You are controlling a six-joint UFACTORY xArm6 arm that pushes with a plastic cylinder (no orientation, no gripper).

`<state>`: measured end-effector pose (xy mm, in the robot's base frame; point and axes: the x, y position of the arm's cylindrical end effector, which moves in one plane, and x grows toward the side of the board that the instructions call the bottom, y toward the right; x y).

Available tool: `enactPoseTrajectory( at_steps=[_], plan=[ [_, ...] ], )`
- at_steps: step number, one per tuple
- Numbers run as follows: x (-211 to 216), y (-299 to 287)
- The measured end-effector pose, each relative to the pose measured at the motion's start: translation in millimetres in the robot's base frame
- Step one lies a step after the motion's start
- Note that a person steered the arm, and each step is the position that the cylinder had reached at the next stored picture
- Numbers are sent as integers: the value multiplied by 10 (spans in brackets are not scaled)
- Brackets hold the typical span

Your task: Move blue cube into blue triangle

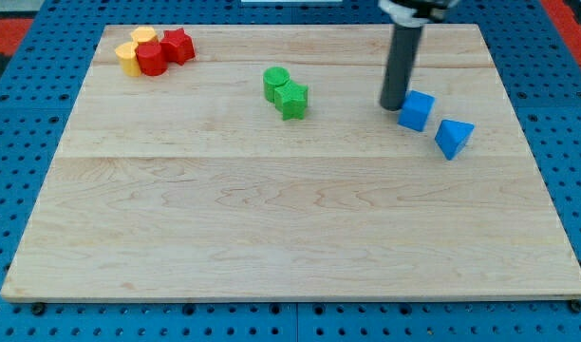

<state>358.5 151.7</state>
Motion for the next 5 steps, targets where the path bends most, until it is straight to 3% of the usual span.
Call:
enactPoseTrajectory(
  at_steps=[1, 3, 4, 5],
  plan=[
    [29, 335],
    [-170, 323],
    [-298, 864],
    [-78, 1177]
  ],
)
